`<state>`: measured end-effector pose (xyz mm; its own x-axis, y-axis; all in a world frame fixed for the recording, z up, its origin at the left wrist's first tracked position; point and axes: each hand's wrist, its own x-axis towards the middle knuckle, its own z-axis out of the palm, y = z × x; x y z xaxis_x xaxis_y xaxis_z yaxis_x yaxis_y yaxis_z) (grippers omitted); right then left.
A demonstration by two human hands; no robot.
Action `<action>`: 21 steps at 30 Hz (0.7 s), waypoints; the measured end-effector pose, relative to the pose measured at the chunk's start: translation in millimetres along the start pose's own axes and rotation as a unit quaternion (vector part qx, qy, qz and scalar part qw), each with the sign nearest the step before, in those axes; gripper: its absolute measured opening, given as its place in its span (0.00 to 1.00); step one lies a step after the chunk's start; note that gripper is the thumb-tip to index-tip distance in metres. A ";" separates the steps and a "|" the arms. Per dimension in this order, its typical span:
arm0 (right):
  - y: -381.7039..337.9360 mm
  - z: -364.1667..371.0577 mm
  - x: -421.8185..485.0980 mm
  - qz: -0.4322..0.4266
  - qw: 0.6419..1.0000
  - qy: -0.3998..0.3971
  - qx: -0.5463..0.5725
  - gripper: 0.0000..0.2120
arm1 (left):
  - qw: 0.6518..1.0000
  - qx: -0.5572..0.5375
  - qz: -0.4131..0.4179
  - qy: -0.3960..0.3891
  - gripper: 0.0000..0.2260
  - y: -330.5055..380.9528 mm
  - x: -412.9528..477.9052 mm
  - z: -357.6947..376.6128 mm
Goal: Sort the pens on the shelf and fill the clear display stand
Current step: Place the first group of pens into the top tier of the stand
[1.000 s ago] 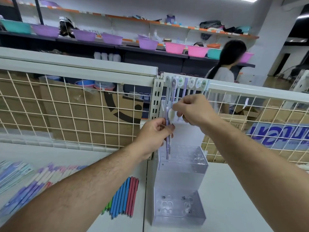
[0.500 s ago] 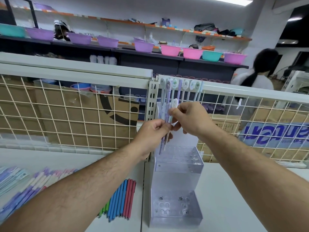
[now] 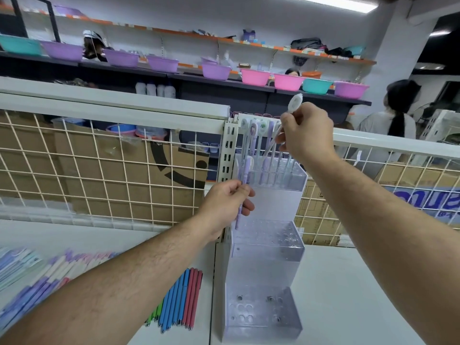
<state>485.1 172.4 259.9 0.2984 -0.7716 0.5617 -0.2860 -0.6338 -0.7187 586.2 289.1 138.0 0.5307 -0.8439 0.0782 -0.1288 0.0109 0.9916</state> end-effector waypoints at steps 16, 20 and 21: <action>19.9 30.0 -5.4 0.002 0.974 -0.144 -0.177 0.13 | 1.000 0.012 0.005 -0.003 0.10 -2.5 0.9 -1.3; 22.9 24.7 -14.2 -0.009 0.974 -0.090 -0.206 0.17 | 1.000 0.010 0.008 -0.008 0.10 -2.3 0.7 -1.5; 23.1 20.5 -18.5 -0.011 0.979 -0.091 -0.182 0.16 | 1.000 0.005 0.009 -0.010 0.10 -1.8 0.7 -1.6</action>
<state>491.7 173.1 224.5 0.4557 -0.7557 0.4704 -0.5731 -0.6534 -0.4946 588.0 289.4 136.4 0.5121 -0.8537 0.0939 -0.1472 0.0205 0.9889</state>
